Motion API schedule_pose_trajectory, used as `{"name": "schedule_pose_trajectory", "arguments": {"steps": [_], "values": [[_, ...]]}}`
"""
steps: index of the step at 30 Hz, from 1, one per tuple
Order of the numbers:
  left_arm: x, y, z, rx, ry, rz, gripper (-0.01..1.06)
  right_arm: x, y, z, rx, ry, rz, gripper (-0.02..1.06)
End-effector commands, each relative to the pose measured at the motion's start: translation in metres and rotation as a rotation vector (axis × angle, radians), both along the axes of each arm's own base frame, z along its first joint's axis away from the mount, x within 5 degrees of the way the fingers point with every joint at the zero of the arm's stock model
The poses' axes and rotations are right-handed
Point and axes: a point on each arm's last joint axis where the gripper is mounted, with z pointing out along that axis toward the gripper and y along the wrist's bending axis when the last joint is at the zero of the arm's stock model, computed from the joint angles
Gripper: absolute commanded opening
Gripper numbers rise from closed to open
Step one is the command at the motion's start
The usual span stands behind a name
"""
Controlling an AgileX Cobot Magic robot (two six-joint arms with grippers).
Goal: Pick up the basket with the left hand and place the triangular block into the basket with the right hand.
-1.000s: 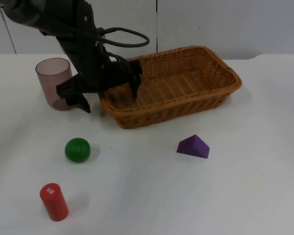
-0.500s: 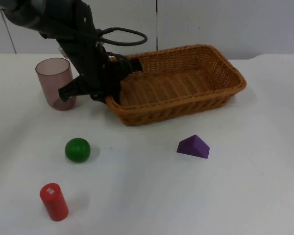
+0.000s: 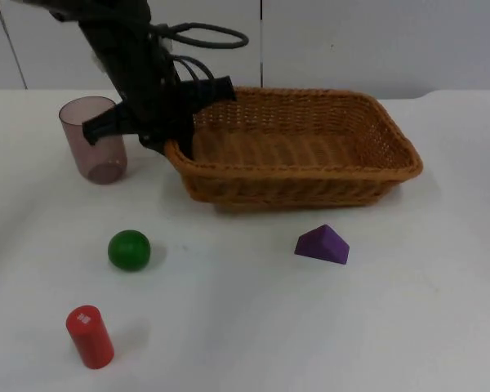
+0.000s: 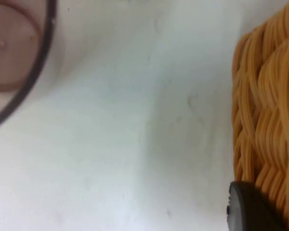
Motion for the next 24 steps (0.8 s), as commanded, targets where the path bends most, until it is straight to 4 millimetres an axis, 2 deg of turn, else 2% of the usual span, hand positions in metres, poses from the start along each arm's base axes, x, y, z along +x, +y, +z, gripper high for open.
{"name": "schedule_pose_trajectory", "arguments": {"steps": [1,2,3,8,9,10,14,15,18,19,22,24], "values": [[-0.005,-0.004,0.029,-0.039,-0.038,-0.034,0.0,-0.001,0.0,0.003,-0.012,-0.015,0.002,1.05],[-0.006,-0.005,0.037,-0.049,-0.048,-0.052,0.0,-0.001,0.0,0.003,-0.012,-0.015,0.002,1.05],[-0.006,-0.005,0.037,-0.049,-0.048,-0.052,0.0,-0.001,0.0,0.003,-0.012,-0.015,0.002,1.05],[-0.014,-0.002,0.089,-0.141,-0.138,-0.063,0.0,-0.002,0.0,0.002,-0.006,-0.009,0.003,1.05],[-0.014,-0.002,0.089,-0.141,-0.138,-0.063,0.0,-0.002,0.0,0.002,-0.006,-0.009,0.003,1.05],[-0.016,0.002,0.097,-0.154,-0.148,-0.053,0.0,-0.002,0.0,0.002,-0.006,-0.005,0.003,1.05],[-0.02,0.026,0.12,-0.174,-0.131,0.0,0.0,-0.003,0.002,-0.001,0.001,0.028,0.024,1.05],[-0.02,0.026,0.12,-0.174,-0.131,0.0,0.0,-0.003,0.002,-0.001,0.001,0.028,0.024,1.05],[-0.024,0.049,0.132,-0.175,-0.095,0.058,0.0,-0.003,0.005,-0.002,0.01,0.04,0.061,1.05],[-0.024,0.049,0.132,-0.175,-0.095,0.058,0.0,-0.003,0.005,-0.002,0.01,0.04,0.061,1.05],[-0.03,0.077,0.15,-0.122,-0.106,0.103,0.0,-0.004,0.009,-0.003,-0.003,0.058,0.113,1.05],[-0.033,0.087,0.157,-0.09,-0.115,0.11,0.0,-0.006,0.011,-0.006,-0.016,0.089,0.15,1.05]]}}
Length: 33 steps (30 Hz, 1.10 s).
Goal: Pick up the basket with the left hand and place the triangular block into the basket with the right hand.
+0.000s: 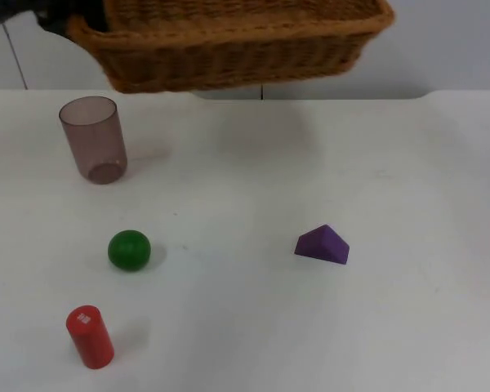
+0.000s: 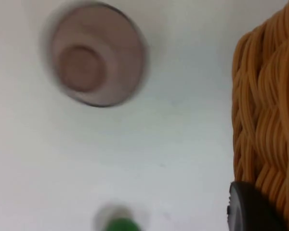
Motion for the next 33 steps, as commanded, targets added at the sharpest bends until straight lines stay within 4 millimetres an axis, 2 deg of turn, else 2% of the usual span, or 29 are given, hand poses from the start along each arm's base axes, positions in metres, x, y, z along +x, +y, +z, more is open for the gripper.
{"name": "schedule_pose_trajectory", "arguments": {"steps": [1,6,7,10,13,14,15,16,19,20,23,24,25,28,29,33], "values": [[-0.006,0.01,0.019,0.007,-0.035,0.027,0.0,-0.003,0.002,0.0,-0.02,0.015,0.041,1.05],[-0.013,0.043,0.034,0.011,-0.032,0.098,0.0,-0.001,0.016,-0.005,0.022,0.053,0.196,1.05],[-0.013,0.043,0.034,0.011,-0.032,0.098,0.0,-0.001,0.016,-0.005,0.022,0.053,0.196,1.05],[-0.013,0.055,0.038,-0.035,-0.034,0.15,0.0,0.011,0.025,-0.013,0.053,0.109,0.291,1.05],[-0.012,0.065,0.042,-0.105,-0.042,0.231,0.0,0.032,0.031,-0.033,0.055,0.182,0.377,1.05],[-0.012,0.065,0.042,-0.105,-0.042,0.231,0.0,0.032,0.031,-0.033,0.055,0.182,0.377,1.05],[-0.01,0.067,0.043,-0.116,-0.059,0.248,0.0,0.045,0.034,-0.047,0.045,0.228,0.423,1.05],[-0.01,0.067,0.043,-0.117,-0.059,0.256,0.0,0.048,0.036,-0.051,0.038,0.241,0.443,1.05],[-0.007,0.067,0.044,-0.137,-0.086,0.306,0.0,0.071,0.053,-0.085,-0.027,0.329,0.57,1.05],[-0.007,0.067,0.044,-0.137,-0.086,0.306,0.0,0.071,0.053,-0.085,-0.027,0.329,0.57,1.05],[-0.004,0.064,0.044,-0.155,-0.105,0.334,0.0,0.099,0.089,-0.115,-0.114,0.32,0.703,1.05],[-0.004,0.064,0.044,-0.155,-0.105,0.334,0.0,0.099,0.089,-0.115,-0.114,0.32,0.703,1.05],[-0.003,0.064,0.043,-0.154,-0.103,0.334,0.0,0.107,0.098,-0.121,-0.13,0.29,0.71,1.05],[-0.003,0.06,0.04,-0.117,-0.101,0.316,0.0,0.131,0.125,-0.155,-0.17,0.283,0.735,1.05],[-0.003,0.06,0.04,-0.117,-0.101,0.316,0.0,0.131,0.125,-0.155,-0.17,0.283,0.735,1.05],[-0.003,0.057,0.04,-0.092,-0.105,0.301,0.0,0.147,0.152,-0.209,-0.221,0.382,0.822,1.05]]}}
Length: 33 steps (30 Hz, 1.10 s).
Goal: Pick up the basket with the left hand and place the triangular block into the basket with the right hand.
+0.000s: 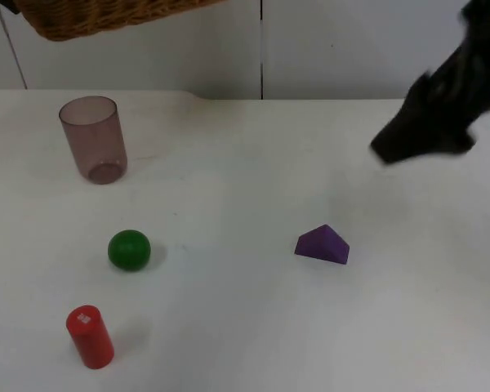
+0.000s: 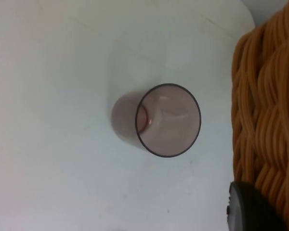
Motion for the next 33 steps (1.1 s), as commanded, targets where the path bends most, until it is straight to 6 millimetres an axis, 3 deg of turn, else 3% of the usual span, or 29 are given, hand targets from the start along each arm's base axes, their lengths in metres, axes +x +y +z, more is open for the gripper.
{"name": "schedule_pose_trajectory", "arguments": {"steps": [1,2,6,11,20,26,33], "values": [[-0.001,-0.003,0.009,-0.01,-0.044,0.009,0.0,0.008,0.014,-0.029,-0.036,0.016,0.044,1.05],[-0.001,-0.003,0.009,-0.01,-0.044,0.009,0.0,0.008,0.014,-0.029,-0.036,0.016,0.044,1.05],[0.0,-0.003,0.009,-0.015,-0.046,0.01,0.0,0.019,0.028,-0.073,-0.103,0.013,0.096,1.05],[0.003,-0.004,0.003,-0.031,-0.031,0.012,0.0,0.027,0.036,-0.101,-0.125,0.08,0.164,1.05],[0.006,-0.01,-0.006,-0.025,-0.009,-0.005,0.0,0.065,0.058,-0.121,-0.13,0.108,0.234,1.05],[0.006,-0.013,-0.006,-0.025,-0.01,-0.012,0.0,0.077,0.069,-0.134,-0.126,0.199,0.286,1.05],[0.006,-0.013,-0.006,-0.023,-0.012,-0.011,0.0,0.08,0.061,-0.145,-0.234,0.218,0.281,1.05]]}}
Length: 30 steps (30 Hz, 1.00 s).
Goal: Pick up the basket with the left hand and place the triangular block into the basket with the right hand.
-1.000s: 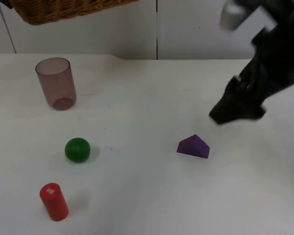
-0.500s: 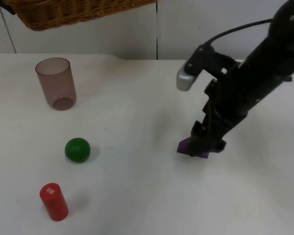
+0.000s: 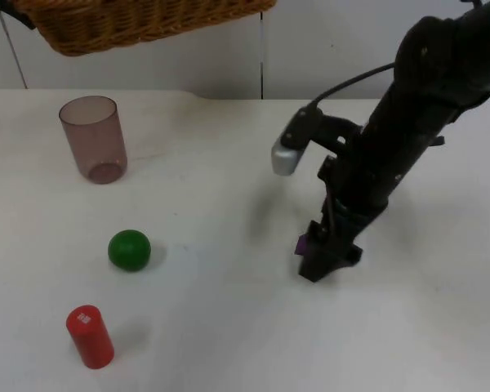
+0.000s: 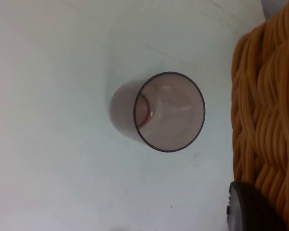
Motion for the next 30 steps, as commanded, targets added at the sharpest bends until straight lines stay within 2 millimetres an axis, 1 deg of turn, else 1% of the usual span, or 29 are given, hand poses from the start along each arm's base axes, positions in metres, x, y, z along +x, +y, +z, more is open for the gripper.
{"name": "schedule_pose_trajectory", "arguments": {"steps": [1,6,10,11,14,15,17,19,20,21,22,23,24,27,30], "values": [[0.001,-0.003,0.007,-0.027,-0.042,0.012,0.0,-0.002,-0.001,0.0,-0.033,0.01,0.02,1.05],[0.002,-0.003,0.008,-0.028,-0.06,0.016,0.0,-0.003,-0.002,0.0,-0.045,0.018,0.033,1.05],[0.002,-0.003,0.008,-0.028,-0.06,0.016,0.0,-0.003,-0.002,-0.006,-0.051,0.026,0.034,0.99],[0.002,-0.003,0.008,-0.028,-0.06,0.016,0.0,-0.003,-0.002,-0.006,-0.051,0.026,0.034,0.99],[0.001,-0.003,0.008,-0.027,-0.049,0.014,0.0,-0.004,-0.002,-0.014,-0.06,0.048,0.036,0.87],[0.001,-0.003,0.008,-0.027,-0.049,0.014,0.0,-0.004,-0.002,-0.014,-0.06,0.048,0.036,0.87],[0.001,-0.003,0.007,-0.025,-0.042,0.008,0.0,-0.004,-0.002,-0.015,-0.061,0.049,0.035,0.73],[0.001,-0.003,0.007,-0.022,-0.042,0.006,0.0,-0.004,-0.002,-0.015,-0.061,0.049,0.035,0.52],[0.001,-0.003,0.007,-0.022,-0.042,0.006,0.0,-0.004,-0.002,-0.015,-0.061,0.049,0.035,0.52],[0.001,-0.003,0.007,-0.022,-0.041,0.005,0.0,-0.004,-0.002,-0.015,-0.06,0.05,0.025,0.3],[0.001,-0.003,0.007,-0.022,-0.041,0.005,0.0,-0.003,-0.002,-0.015,-0.057,0.052,0.006,0.16],[0.001,-0.003,0.007,-0.022,-0.041,0.005,0.0,-0.003,-0.002,-0.015,-0.055,0.06,-0.018,0.05],[0.0,-0.003,0.007,-0.022,-0.039,0.005,0.0,-0.003,-0.002,-0.015,-0.052,0.07,-0.054,0.0],[0.0,-0.003,0.007,-0.022,-0.037,0.004,0.0,-0.004,-0.002,-0.014,-0.049,0.096,-0.109,0.0],[0.0,-0.003,0.007,-0.022,-0.031,0.003,0.0,-0.005,-0.002,0.0,-0.035,0.102,-0.157,0.0]]}}
